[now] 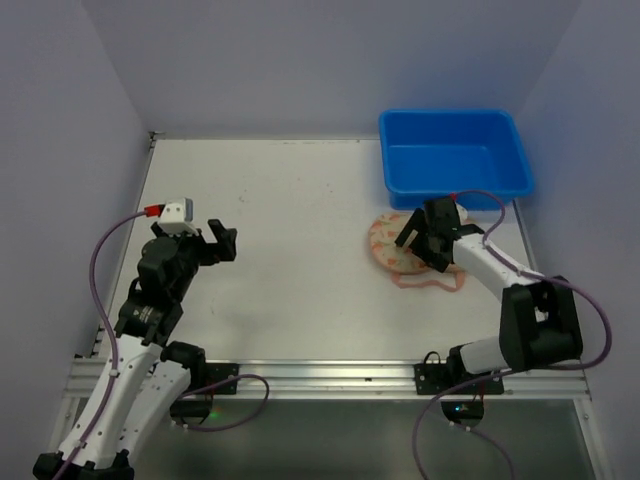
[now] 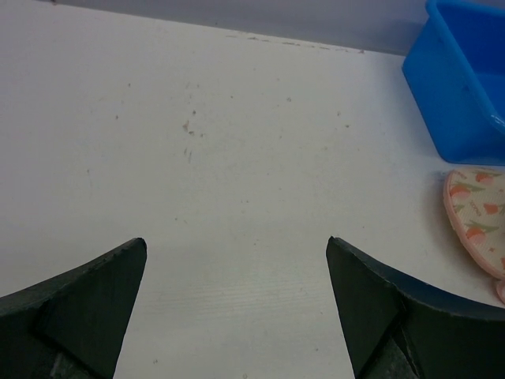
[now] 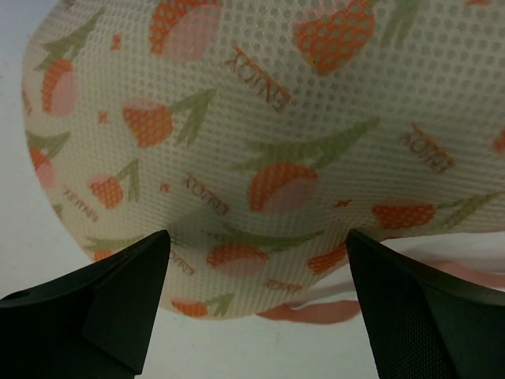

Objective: Unzip the laundry bag and remove the bra

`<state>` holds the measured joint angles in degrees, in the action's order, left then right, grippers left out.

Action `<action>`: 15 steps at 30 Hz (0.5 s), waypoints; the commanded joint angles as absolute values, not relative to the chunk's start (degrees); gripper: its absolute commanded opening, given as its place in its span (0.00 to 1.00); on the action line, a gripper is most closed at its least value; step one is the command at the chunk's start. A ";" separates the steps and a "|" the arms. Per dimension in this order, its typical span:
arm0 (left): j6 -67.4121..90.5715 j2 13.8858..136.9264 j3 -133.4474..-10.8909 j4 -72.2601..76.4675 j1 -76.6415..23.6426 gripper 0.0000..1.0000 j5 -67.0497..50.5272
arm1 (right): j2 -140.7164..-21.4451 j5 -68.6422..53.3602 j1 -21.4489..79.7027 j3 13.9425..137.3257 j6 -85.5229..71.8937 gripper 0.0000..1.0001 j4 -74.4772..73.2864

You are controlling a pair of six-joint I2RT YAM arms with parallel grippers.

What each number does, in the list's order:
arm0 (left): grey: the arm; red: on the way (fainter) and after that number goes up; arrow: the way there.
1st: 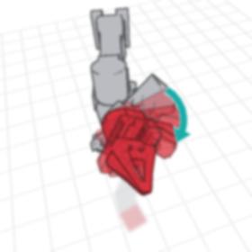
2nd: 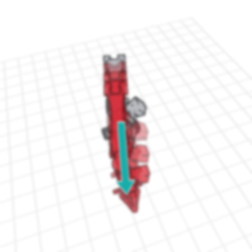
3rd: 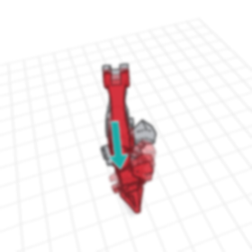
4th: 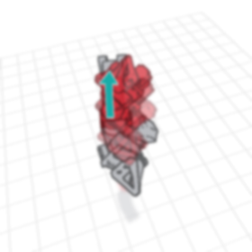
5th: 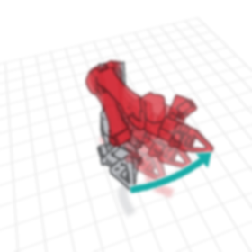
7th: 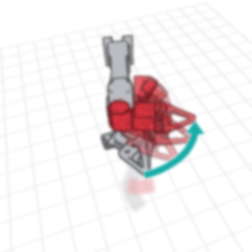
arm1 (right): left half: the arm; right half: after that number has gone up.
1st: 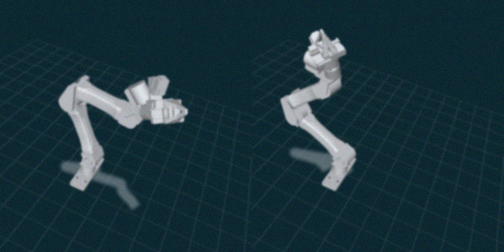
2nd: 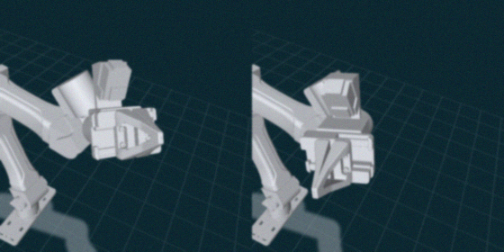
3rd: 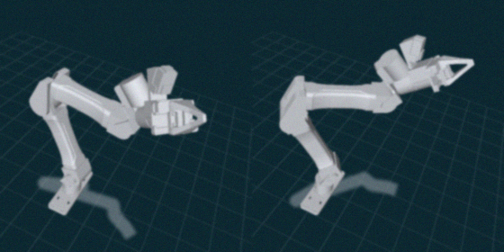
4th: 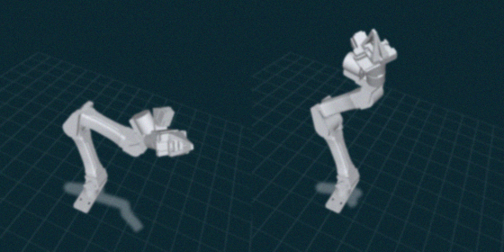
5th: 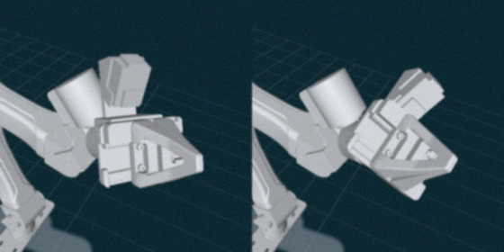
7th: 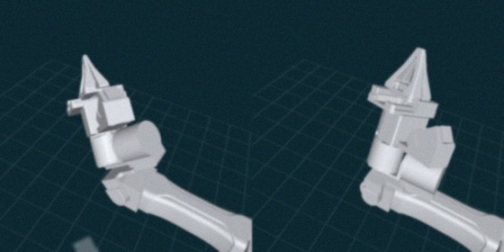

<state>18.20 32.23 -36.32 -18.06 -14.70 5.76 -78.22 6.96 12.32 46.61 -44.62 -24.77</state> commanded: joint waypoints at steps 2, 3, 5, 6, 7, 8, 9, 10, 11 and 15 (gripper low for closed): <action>16.61 29.62 -35.42 -14.59 -14.59 1.00 8.17 | -86.73 8.35 12.83 50.53 -49.92 0.93 -17.31; 16.70 28.66 -35.16 -14.33 -14.59 1.00 8.17 | -87.97 8.35 13.09 51.06 -50.70 0.89 -17.75; 16.79 28.04 -34.72 -13.80 -14.50 1.00 7.91 | -90.60 9.22 14.67 51.85 -51.59 0.81 -18.81; 16.79 27.78 -34.63 -13.62 -14.50 1.00 7.91 | -91.05 10.01 16.42 52.12 -52.55 0.67 -19.94; 16.79 27.69 -34.63 -13.71 -14.50 1.00 8.00 | -91.23 11.15 17.57 52.47 -52.65 0.59 -20.13; 16.79 27.77 -34.72 -13.62 -14.50 1.00 8.17 | -91.49 11.42 18.45 52.91 -52.82 0.51 -20.47; 16.79 27.86 -34.72 -13.71 -14.50 1.00 8.17 | -91.93 11.51 19.33 53.35 -53.52 0.34 -21.00; 16.79 28.04 -34.72 -13.62 -14.50 1.00 8.09 | -92.28 11.08 20.99 53.61 -53.79 0.26 -21.53; 16.79 28.12 -34.80 -13.62 -14.41 1.00 8.00 | -92.63 10.64 21.88 53.79 -54.22 0.19 -21.53; 16.79 28.39 -34.63 -13.97 -14.41 1.00 8.17 | -92.20 8.53 28.55 53.00 -59.48 0.00 -20.57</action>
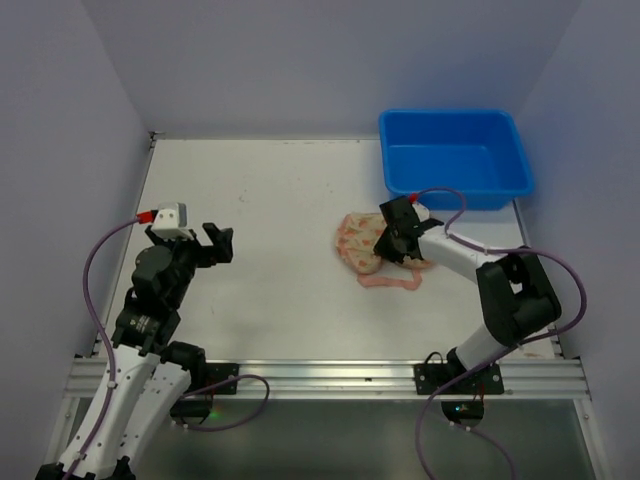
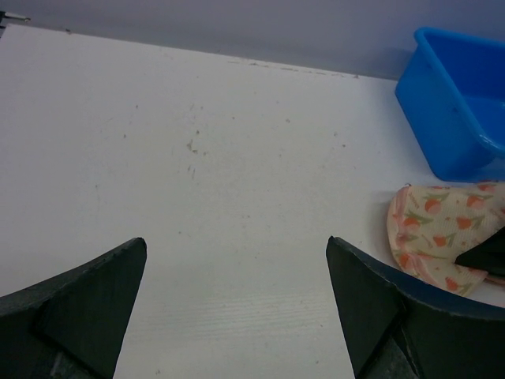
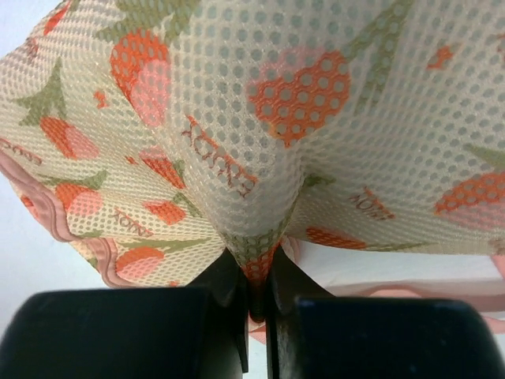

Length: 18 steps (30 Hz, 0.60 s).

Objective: Unzip the laundry bag and remove the bra

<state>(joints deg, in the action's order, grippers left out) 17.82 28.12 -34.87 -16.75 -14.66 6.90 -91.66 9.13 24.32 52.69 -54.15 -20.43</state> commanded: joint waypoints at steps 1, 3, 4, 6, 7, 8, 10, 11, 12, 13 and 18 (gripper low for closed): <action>16.79 28.39 -34.63 -13.97 -14.41 1.00 8.09 | -92.20 8.53 32.39 53.35 -60.81 0.00 -20.83; 16.79 28.56 -34.54 -13.80 -14.41 1.00 7.91 | -93.24 8.87 38.46 56.50 -64.40 0.00 -21.53; 16.79 28.65 -34.63 -13.80 -14.41 1.00 7.82 | -93.86 9.75 40.50 58.08 -65.12 0.00 -21.71; 16.79 28.92 -34.63 -13.80 -14.33 1.00 7.65 | -95.79 10.89 43.93 64.57 -65.56 0.00 -22.50; 16.79 29.09 -34.72 -13.89 -14.33 1.00 7.47 | -98.50 11.16 46.73 67.04 -63.91 0.00 -23.02; 16.79 29.18 -34.54 -13.97 -14.33 1.00 7.12 | -100.27 10.99 47.89 73.06 -62.68 0.00 -24.16; 16.87 29.53 -34.37 -13.80 -14.33 1.00 6.77 | -103.69 10.81 50.78 78.46 -60.48 0.13 -26.97; 16.87 29.71 -34.45 -13.89 -14.33 1.00 6.33 | -105.71 10.29 51.58 81.10 -59.51 0.24 -26.72; 16.96 29.88 -34.45 -13.89 -14.33 1.00 6.15 | -106.08 10.20 52.20 81.73 -57.76 0.49 -26.28; 16.96 30.14 -34.45 -13.97 -14.33 1.00 6.15 | -106.08 10.54 52.99 82.00 -57.14 0.59 -26.02; 21.08 31.72 -34.63 -15.11 -14.33 1.00 5.28 | -99.77 15.20 52.56 79.46 -48.37 0.87 -26.02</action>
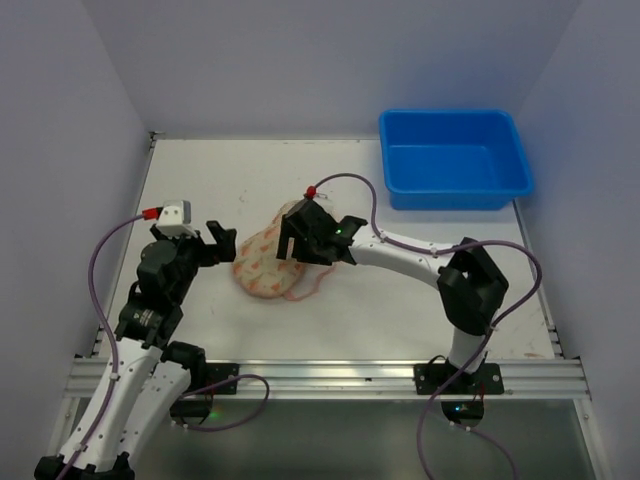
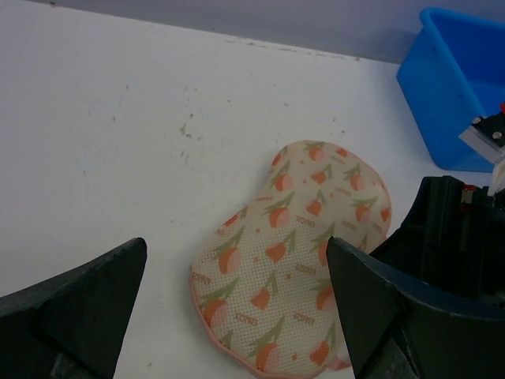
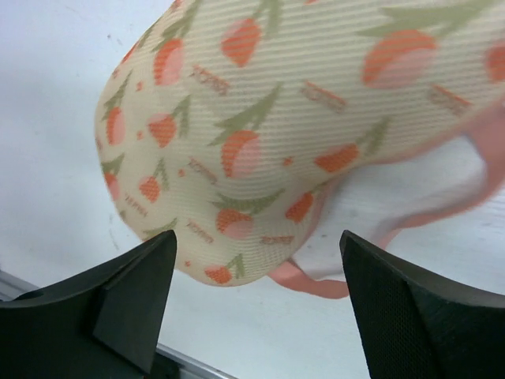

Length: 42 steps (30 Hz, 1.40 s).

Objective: Unzip the laundry bag and remove the bra

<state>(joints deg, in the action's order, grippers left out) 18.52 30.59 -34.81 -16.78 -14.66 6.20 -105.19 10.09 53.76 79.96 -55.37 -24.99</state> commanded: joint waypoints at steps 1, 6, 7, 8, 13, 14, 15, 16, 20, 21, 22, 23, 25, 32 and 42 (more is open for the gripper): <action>22.05 32.25 -34.63 -15.99 -14.33 1.00 4.23 | -98.71 15.29 51.60 79.02 -46.95 0.88 -26.28; 27.15 40.22 -34.54 -16.26 -14.33 1.00 1.94 | -92.13 9.15 45.80 71.12 -45.79 0.89 -25.58; 27.51 41.99 -35.41 -16.43 -14.33 1.00 1.15 | -91.41 8.62 45.36 69.62 -46.31 0.89 -24.27; 27.94 43.84 -35.94 -16.26 -14.33 1.00 0.88 | -90.80 8.18 45.35 66.83 -46.84 0.88 -23.65; 30.76 57.37 -37.88 -13.98 -14.41 1.00 2.81 | -86.76 1.16 45.44 57.06 -50.44 0.88 -15.32; 31.98 58.96 -37.36 -13.19 -14.41 1.00 2.46 | -86.14 0.79 45.44 54.52 -50.88 0.87 -14.77; 32.60 62.19 -36.74 -12.14 -14.41 1.00 1.76 | -85.61 0.53 45.35 53.45 -51.50 0.87 -14.33; 33.13 63.71 -36.04 -9.61 -14.59 1.00 -0.24 | -84.91 0.35 45.35 52.74 -51.42 0.87 -13.72; 35.24 69.51 -32.44 -6.42 -15.73 1.00 -7.89 | -78.95 1.40 45.35 48.79 -50.36 0.87 -13.62; 37.33 70.04 -30.69 -4.33 -16.43 1.00 -9.91 | -77.53 2.71 45.26 48.00 -50.10 0.87 -13.71; 38.92 69.79 -29.63 -2.57 -19.31 1.00 -12.80 | -76.13 3.42 45.00 47.21 -50.01 0.87 -13.97; 42.59 69.26 -28.49 -1.16 -21.34 1.00 -13.35 | -73.16 4.12 44.91 45.63 -49.92 0.87 -14.32; 45.43 68.38 -26.98 4.47 -29.21 1.00 -13.45 | -70.06 6.50 44.21 42.91 -50.36 0.87 -14.94; 45.36 66.63 -34.27 3.00 -41.83 1.00 -9.77 | -59.60 14.76 41.93 37.09 -51.68 0.87 -16.79; 44.47 66.26 -34.90 -4.58 -39.13 1.00 10.64 | -60.47 12.05 41.22 37.35 -49.84 0.87 -16.18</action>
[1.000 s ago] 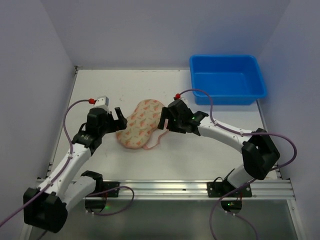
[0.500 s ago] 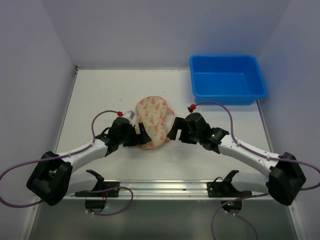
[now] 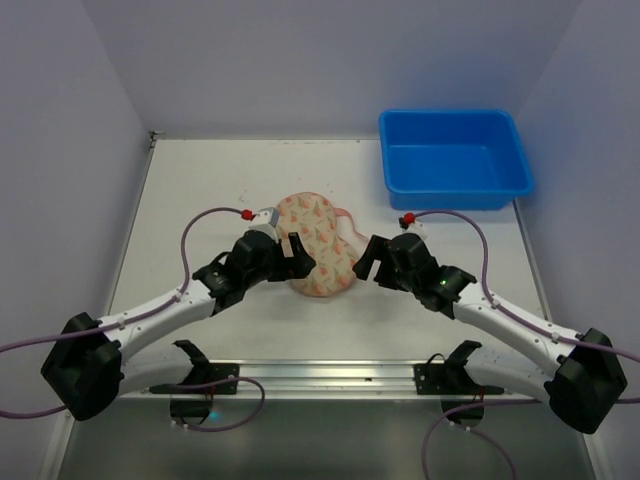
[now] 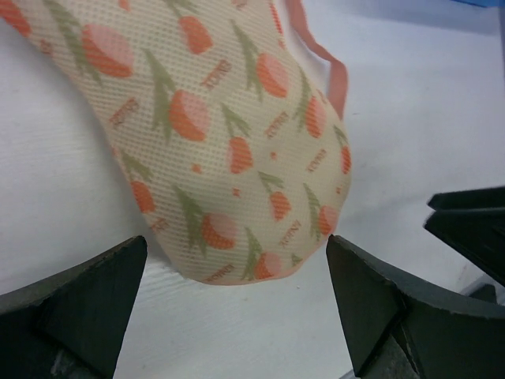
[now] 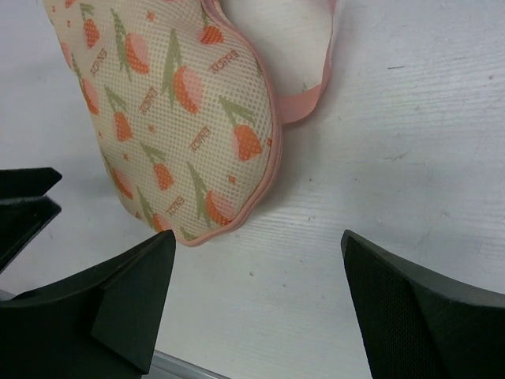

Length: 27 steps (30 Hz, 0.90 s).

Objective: Unzip the laundry bag and remove the bra

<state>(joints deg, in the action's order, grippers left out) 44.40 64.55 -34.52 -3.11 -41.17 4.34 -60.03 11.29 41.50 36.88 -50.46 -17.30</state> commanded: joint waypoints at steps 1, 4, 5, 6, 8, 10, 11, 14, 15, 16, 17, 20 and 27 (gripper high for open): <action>44.47 66.88 -34.37 -3.87 -37.98 1.00 10.11 | -60.47 11.52 41.13 37.09 -49.49 0.87 -15.82; 43.07 68.73 -31.56 2.44 -30.78 1.00 3.53 | -59.68 9.58 41.22 35.95 -48.34 0.87 -14.07; 42.81 69.69 -30.77 3.94 -29.11 0.99 1.78 | -59.24 9.06 41.22 35.69 -47.56 0.87 -13.54; 42.28 70.22 -29.37 8.48 -26.13 0.99 -0.33 | -58.98 7.31 41.22 35.34 -46.94 0.87 -11.97; 41.75 72.50 -28.48 15.80 -24.79 0.99 -7.54 | -58.01 4.57 41.22 33.93 -44.74 0.87 -9.58; 41.40 74.78 -27.86 20.19 -24.70 0.99 -13.17 | -57.40 1.94 41.22 32.79 -43.95 0.87 -7.21; 41.57 77.41 -27.86 23.00 -24.70 0.99 -14.84 | -56.87 1.41 41.22 32.52 -43.16 0.87 -6.77; 41.83 81.37 -26.72 27.32 -24.70 0.98 -20.03 | -55.99 0.35 41.22 32.43 -41.84 0.87 -6.59; 42.10 82.00 -26.11 28.55 -24.70 0.98 -21.78 | -55.20 0.35 41.22 32.26 -41.49 0.87 -6.07; 42.62 82.44 -24.54 29.70 -24.70 0.97 -22.06 | -54.67 -0.43 41.13 31.82 -41.22 0.87 -5.72; 42.80 83.40 -23.65 31.71 -24.70 0.97 -21.97 | -54.23 -1.22 41.22 31.64 -40.96 0.87 -5.36; 42.89 85.95 -21.10 35.67 -24.70 0.93 -22.50 | -52.82 -3.77 41.13 31.11 -39.73 0.87 -3.70; 45.61 90.53 -18.20 44.12 -24.79 0.50 -26.63 | -53.52 -6.32 41.22 30.50 -38.32 0.87 -2.28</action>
